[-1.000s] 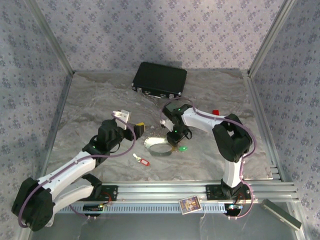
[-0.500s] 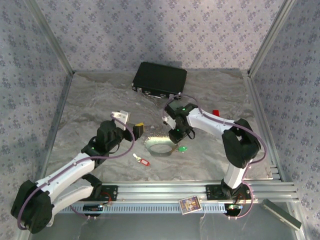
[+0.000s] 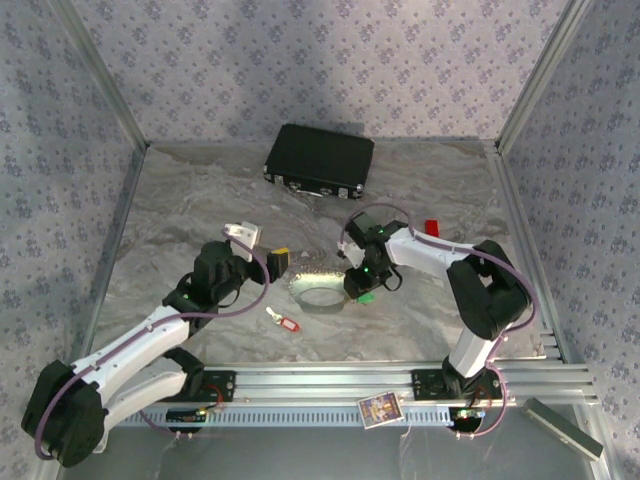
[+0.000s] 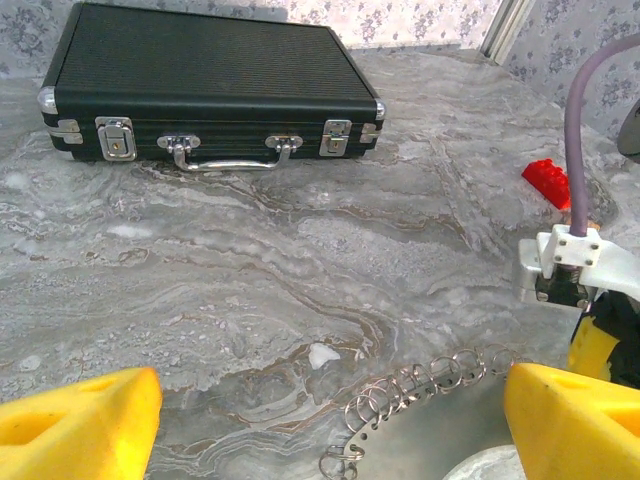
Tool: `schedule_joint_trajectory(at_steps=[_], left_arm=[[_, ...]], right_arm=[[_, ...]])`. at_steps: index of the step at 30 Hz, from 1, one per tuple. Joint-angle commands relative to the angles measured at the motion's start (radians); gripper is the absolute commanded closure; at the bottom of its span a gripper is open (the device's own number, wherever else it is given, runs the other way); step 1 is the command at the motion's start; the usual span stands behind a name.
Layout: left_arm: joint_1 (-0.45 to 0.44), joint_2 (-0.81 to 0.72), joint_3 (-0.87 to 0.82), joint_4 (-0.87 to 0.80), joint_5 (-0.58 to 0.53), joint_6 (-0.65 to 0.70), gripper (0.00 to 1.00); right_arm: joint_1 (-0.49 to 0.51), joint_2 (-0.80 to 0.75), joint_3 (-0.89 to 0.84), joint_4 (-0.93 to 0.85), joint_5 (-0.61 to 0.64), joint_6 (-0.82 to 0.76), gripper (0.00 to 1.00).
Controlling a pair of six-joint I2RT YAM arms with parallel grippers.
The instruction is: Put the keys on the keyring
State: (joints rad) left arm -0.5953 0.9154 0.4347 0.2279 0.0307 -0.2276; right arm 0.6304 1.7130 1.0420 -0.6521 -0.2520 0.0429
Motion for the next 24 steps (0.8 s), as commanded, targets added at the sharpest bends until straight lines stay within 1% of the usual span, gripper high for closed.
schedule_joint_trajectory(at_steps=[1, 10, 18, 24], left_arm=[[0.004, -0.005, -0.007, -0.003, 0.015, -0.015, 0.12], [0.003, 0.016, 0.001, 0.002, 0.016, -0.018, 0.13], [-0.001, 0.023, 0.001, 0.006, 0.015, -0.018, 0.13], [-0.001, 0.024, 0.000, 0.006, 0.014, -0.018, 0.13]], right_arm=[[-0.009, 0.020, -0.010, 0.043, -0.019, 0.026, 0.63], [-0.009, 0.008, -0.025, 0.044, -0.027, 0.010, 0.68], [-0.001, -0.015, -0.025, 0.019, -0.046, -0.017, 0.76], [0.014, -0.014, -0.012, -0.006, -0.028, -0.036, 0.81]])
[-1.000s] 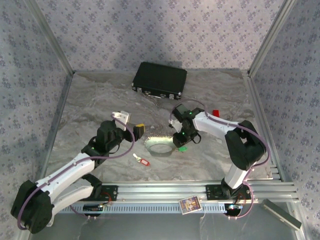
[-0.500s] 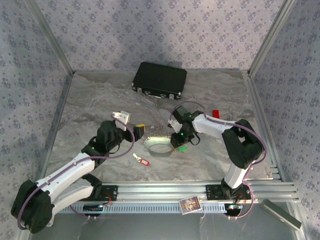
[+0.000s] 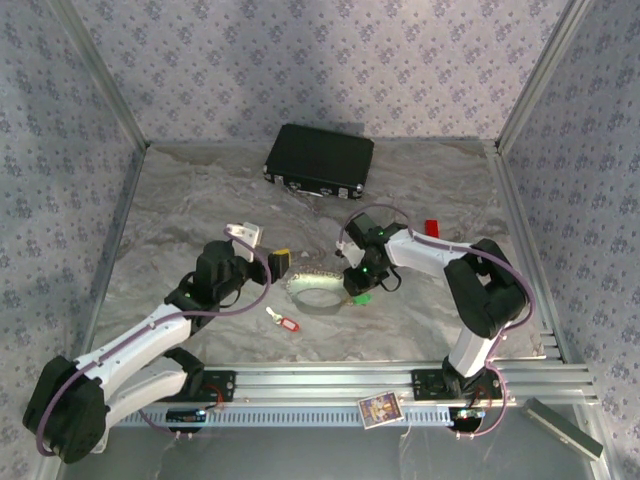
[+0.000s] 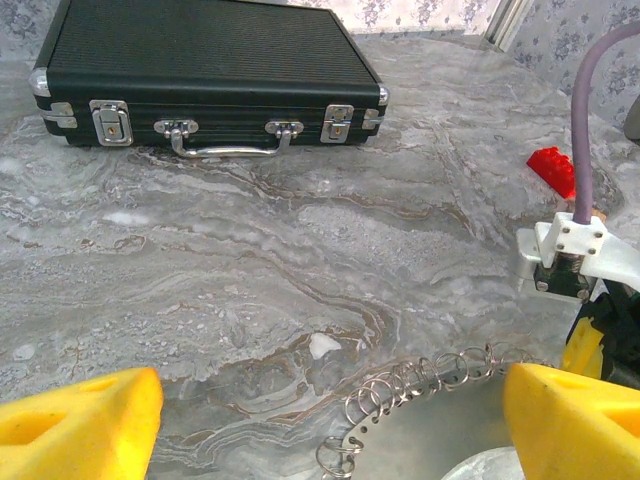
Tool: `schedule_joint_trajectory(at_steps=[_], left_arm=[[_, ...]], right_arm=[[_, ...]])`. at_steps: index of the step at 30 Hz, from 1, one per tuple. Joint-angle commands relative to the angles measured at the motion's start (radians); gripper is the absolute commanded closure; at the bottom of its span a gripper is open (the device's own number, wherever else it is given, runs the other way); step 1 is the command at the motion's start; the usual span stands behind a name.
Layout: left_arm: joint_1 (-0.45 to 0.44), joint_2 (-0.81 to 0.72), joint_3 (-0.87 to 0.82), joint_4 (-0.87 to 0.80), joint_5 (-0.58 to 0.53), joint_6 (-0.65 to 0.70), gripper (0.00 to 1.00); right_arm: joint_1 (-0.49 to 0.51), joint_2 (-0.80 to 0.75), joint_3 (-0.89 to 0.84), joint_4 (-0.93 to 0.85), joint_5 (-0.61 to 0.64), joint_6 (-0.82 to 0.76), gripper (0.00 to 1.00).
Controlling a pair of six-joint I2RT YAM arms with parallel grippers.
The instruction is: Put the keys on the keyring
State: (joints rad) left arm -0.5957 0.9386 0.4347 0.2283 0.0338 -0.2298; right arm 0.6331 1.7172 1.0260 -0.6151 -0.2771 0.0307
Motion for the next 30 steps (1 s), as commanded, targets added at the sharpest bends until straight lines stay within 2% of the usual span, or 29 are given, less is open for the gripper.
schedule_joint_trajectory(at_steps=[1, 11, 15, 17, 30], left_arm=[[-0.001, 0.001, -0.001, 0.006, 0.010, -0.016, 0.13], [-0.001, 0.000, -0.001, 0.006, 0.010, -0.017, 0.13], [-0.001, -0.002, -0.001, 0.001, 0.008, -0.016, 0.13], [-0.003, -0.002, -0.003, 0.003, 0.009, -0.016, 0.13], [-0.003, -0.002, -0.003, -0.001, 0.008, -0.014, 0.13]], right_arm=[[0.016, -0.018, 0.007, -0.049, -0.002, -0.027, 0.82], [0.038, -0.045, 0.019, -0.053, -0.015, -0.041, 0.79], [0.032, -0.056, 0.016, -0.015, -0.028, -0.031, 0.70], [0.031, -0.046, 0.017, -0.004, -0.032, -0.031, 0.69], [0.036, 0.031, 0.068, 0.009, -0.033, -0.044, 0.69]])
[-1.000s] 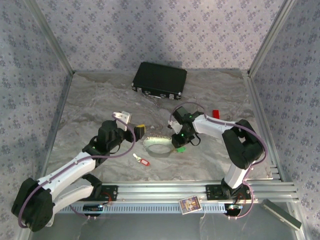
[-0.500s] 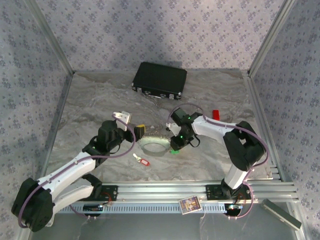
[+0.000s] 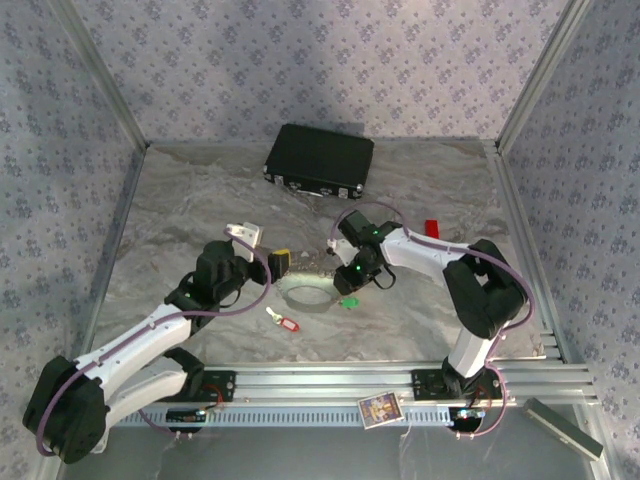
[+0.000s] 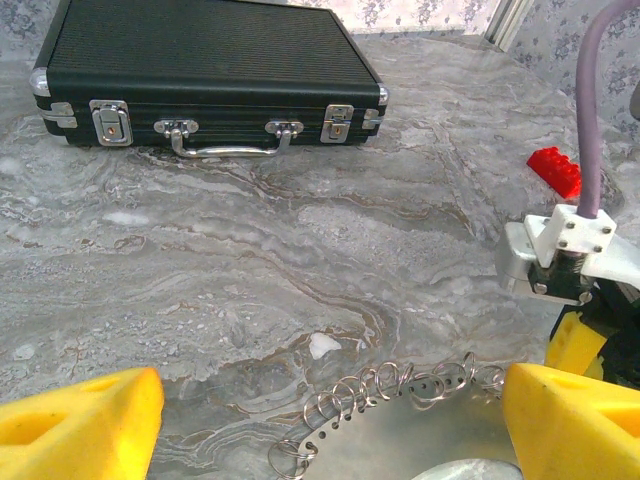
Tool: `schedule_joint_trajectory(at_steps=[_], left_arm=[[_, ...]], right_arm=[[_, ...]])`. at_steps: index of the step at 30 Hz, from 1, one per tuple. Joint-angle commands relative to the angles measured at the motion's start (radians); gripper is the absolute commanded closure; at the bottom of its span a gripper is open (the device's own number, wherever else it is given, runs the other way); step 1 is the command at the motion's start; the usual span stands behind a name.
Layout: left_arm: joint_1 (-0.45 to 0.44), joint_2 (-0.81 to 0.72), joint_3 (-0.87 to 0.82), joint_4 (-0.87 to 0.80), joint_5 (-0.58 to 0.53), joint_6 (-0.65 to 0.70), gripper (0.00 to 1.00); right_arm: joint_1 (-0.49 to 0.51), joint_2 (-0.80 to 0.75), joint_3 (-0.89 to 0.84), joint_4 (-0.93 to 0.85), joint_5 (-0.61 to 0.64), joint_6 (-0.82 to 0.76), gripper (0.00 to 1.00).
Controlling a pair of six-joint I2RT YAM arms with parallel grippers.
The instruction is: Put the keys on the keyring
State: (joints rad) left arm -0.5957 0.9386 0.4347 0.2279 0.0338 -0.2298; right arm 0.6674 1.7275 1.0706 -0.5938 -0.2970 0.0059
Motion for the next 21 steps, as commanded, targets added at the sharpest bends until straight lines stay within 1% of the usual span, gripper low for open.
schedule_joint_trajectory(at_steps=[1, 17, 21], left_arm=[[-0.003, -0.003, -0.002, 0.000, 0.008, -0.013, 0.13], [-0.004, 0.000, -0.001, 0.001, 0.007, -0.011, 0.13], [-0.003, 0.001, 0.000, 0.002, 0.006, -0.011, 0.13]], right_arm=[[0.003, 0.022, 0.022, -0.012, -0.011, -0.020, 0.69], [0.021, 0.054, 0.046, -0.037, 0.002, -0.037, 0.73], [0.023, 0.055, 0.046, -0.041, 0.002, -0.041, 0.76]])
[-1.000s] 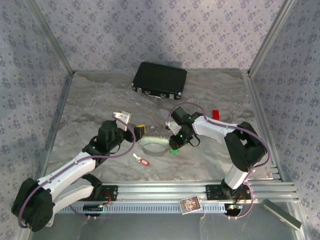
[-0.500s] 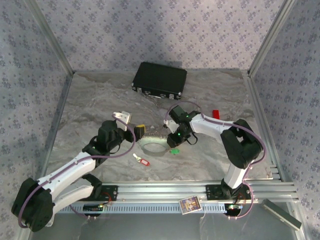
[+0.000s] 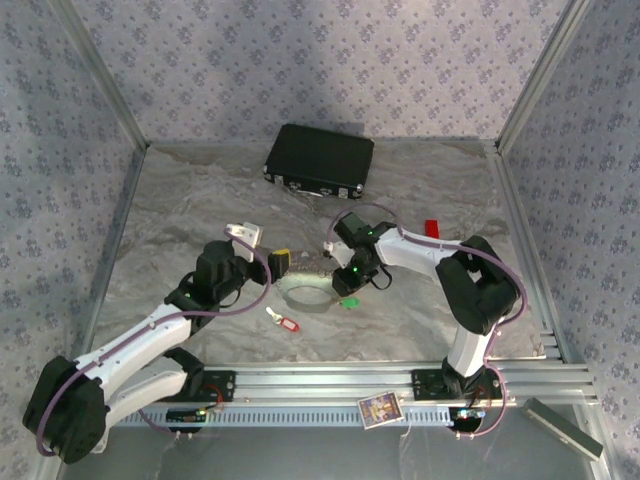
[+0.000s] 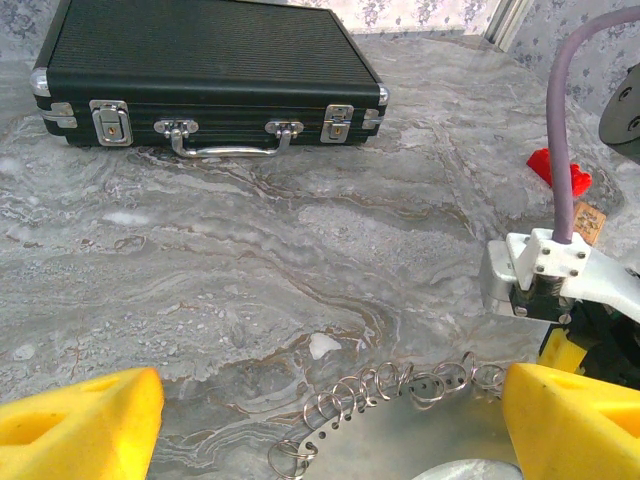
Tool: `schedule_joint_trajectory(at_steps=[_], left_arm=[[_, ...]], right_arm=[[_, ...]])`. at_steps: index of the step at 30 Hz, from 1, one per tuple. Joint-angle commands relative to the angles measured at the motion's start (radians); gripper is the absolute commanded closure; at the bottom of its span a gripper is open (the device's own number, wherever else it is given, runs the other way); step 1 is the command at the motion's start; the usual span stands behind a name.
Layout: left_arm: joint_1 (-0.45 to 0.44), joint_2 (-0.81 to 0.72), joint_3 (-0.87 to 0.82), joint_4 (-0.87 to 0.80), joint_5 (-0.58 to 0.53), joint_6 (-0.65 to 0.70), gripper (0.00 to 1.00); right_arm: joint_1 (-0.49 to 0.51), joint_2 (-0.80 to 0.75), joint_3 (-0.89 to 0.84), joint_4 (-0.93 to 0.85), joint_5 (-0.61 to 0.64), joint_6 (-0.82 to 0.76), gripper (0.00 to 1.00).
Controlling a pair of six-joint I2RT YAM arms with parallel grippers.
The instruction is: Put the keys on the keyring
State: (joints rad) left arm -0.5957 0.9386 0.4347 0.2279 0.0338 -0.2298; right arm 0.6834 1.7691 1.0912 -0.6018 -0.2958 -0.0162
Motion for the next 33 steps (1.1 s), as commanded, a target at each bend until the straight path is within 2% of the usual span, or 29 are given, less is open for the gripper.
schedule_joint_trajectory(at_steps=[1, 8, 13, 22, 27, 33], left_arm=[[-0.004, 0.000, -0.001, 0.001, 0.007, -0.011, 0.13], [-0.004, 0.002, -0.001, 0.000, 0.006, -0.011, 0.13], [-0.003, 0.000, 0.001, 0.000, 0.006, -0.010, 0.13], [-0.004, 0.000, 0.000, 0.001, 0.007, -0.011, 0.13], [-0.005, 0.001, -0.001, 0.002, 0.007, -0.013, 0.13], [-0.005, -0.004, -0.001, -0.003, 0.006, -0.012, 0.13]], right_arm=[[0.006, 0.015, 0.025, -0.036, 0.001, -0.018, 0.77], [0.011, 0.017, 0.030, -0.053, 0.003, -0.027, 0.79], [0.008, 0.013, 0.034, -0.074, 0.027, -0.009, 0.75], [-0.005, -0.013, 0.007, -0.029, 0.006, 0.125, 0.76], [-0.020, -0.051, -0.040, 0.063, -0.022, 0.244, 0.73], [-0.024, -0.094, -0.091, 0.094, -0.020, 0.287, 0.74]])
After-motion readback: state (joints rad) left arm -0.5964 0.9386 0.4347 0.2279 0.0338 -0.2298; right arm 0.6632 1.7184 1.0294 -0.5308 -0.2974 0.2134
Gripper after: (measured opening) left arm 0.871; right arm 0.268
